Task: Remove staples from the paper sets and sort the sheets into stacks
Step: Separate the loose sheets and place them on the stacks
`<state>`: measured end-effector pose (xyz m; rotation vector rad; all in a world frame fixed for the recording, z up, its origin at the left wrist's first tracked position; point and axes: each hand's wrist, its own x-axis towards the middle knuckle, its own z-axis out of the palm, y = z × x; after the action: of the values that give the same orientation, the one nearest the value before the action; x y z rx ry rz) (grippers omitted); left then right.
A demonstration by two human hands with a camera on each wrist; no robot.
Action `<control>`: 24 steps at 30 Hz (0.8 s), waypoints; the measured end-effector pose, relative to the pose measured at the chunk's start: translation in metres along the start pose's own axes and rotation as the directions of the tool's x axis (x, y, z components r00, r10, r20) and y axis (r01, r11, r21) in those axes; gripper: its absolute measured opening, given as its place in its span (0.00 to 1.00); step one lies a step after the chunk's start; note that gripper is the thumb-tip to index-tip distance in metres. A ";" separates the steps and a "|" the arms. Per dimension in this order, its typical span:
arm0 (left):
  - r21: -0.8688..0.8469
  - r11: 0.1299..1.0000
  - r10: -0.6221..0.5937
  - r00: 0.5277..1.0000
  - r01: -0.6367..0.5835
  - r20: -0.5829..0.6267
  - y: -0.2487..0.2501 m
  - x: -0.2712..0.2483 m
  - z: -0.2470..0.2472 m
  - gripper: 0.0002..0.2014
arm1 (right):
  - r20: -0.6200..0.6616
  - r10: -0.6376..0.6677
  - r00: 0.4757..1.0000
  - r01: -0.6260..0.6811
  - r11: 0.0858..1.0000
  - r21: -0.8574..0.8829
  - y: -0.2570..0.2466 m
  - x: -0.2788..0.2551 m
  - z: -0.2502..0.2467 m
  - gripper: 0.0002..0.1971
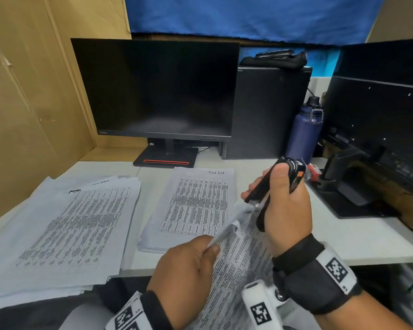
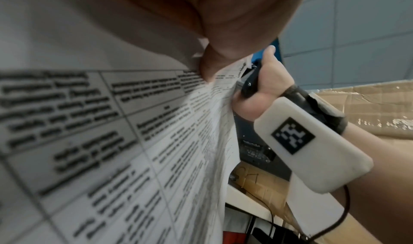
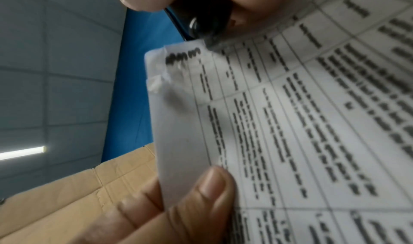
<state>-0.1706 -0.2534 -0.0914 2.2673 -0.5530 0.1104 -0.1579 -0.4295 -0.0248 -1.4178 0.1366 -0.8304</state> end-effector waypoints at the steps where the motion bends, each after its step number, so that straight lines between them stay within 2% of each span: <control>1: -0.023 1.000 -0.021 1.000 0.020 -0.004 -0.001 0.002 -0.001 0.16 | 0.001 -0.001 1.000 0.001 1.000 0.025 -0.001 0.001 0.000 0.38; 5: -0.101 0.992 -0.080 0.996 0.076 -0.031 -0.009 0.010 -0.008 0.19 | -0.035 0.064 0.997 -0.060 0.992 0.109 -0.005 0.009 -0.002 0.38; 8: -0.136 0.987 -0.093 0.994 0.085 -0.051 -0.015 0.013 -0.012 0.19 | -0.052 0.127 0.991 -0.120 0.985 0.126 -0.004 0.014 -0.003 0.26; 10: -0.150 0.985 -0.100 0.994 0.091 -0.055 -0.016 0.014 -0.011 0.19 | -0.042 0.148 0.988 -0.143 0.984 0.103 -0.004 0.014 -0.002 0.24; 14: -0.132 0.987 -0.095 0.995 0.090 -0.035 -0.013 0.012 -0.007 0.19 | 0.004 0.130 0.992 -0.130 0.991 0.031 -0.001 0.010 0.000 0.32; 16: -0.117 0.991 -0.071 0.997 0.068 -0.023 -0.011 0.011 -0.005 0.16 | 0.011 0.095 0.995 -0.095 0.995 -0.037 0.003 0.008 0.001 0.35; 19: -0.103 0.994 -0.043 0.999 0.041 -0.023 -0.008 0.009 -0.001 0.11 | 0.009 0.047 0.999 -0.045 0.989 -0.138 0.012 0.005 0.002 0.38; 24: -0.082 0.996 -0.032 0.999 0.031 -0.010 -0.005 0.005 0.005 0.10 | -0.002 -0.023 1.000 0.022 0.968 -0.251 0.017 -0.001 0.003 0.41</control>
<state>-0.1646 -0.2553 -0.0970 2.1938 -0.5069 0.0833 -0.1494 -0.4282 -0.0400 -1.6577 0.2366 -0.8577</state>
